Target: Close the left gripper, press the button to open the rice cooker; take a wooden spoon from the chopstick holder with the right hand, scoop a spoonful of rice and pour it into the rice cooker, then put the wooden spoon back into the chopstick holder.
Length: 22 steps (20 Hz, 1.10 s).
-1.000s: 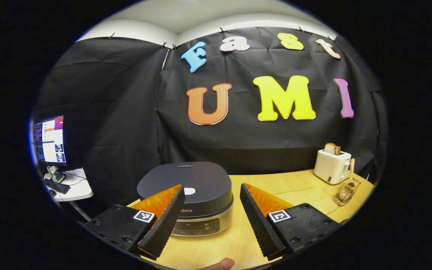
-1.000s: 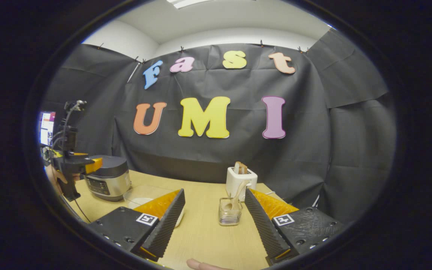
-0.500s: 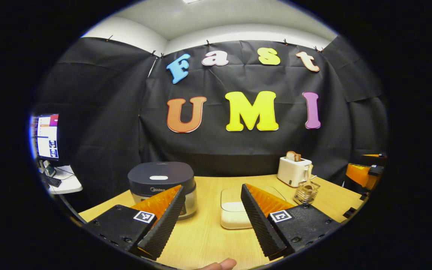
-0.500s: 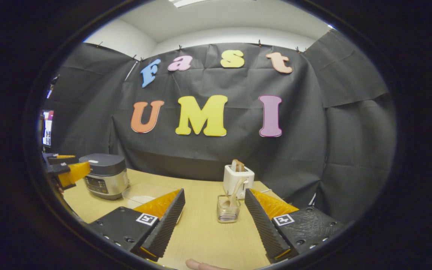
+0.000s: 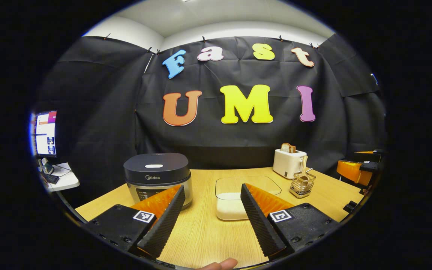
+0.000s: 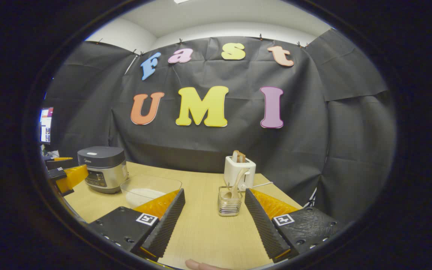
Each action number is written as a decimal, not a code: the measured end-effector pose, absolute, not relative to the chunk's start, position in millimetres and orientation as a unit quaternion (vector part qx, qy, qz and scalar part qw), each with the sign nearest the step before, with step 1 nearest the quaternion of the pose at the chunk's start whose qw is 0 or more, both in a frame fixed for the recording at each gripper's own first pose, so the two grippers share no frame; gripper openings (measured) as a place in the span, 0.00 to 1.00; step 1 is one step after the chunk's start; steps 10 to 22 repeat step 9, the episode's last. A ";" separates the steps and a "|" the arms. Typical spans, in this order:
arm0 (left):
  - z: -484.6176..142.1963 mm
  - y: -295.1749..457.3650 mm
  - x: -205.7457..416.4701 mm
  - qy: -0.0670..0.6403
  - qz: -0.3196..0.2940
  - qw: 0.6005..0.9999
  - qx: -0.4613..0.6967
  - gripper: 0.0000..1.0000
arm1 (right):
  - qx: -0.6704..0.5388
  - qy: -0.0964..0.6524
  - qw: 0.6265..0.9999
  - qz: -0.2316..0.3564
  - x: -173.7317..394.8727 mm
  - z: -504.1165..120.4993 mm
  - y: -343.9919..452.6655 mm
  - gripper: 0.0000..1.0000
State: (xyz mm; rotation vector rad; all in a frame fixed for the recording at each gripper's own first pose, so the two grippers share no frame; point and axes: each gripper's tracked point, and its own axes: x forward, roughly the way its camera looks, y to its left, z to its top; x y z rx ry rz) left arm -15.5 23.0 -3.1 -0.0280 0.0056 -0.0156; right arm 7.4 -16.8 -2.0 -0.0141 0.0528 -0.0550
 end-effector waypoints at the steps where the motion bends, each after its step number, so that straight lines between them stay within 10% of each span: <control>1: -3.9 23.3 -15.0 0.004 -0.009 1.000 -0.017 0.95 | -0.006 0.026 0.999 -0.029 8.1 -1.6 -17.5 0.96; 22: -2.3 4.6 -15.1 -0.004 -0.036 0.999 0.004 0.95 | 0.000 0.015 1.000 -0.022 10.9 1.0 -13.4 0.96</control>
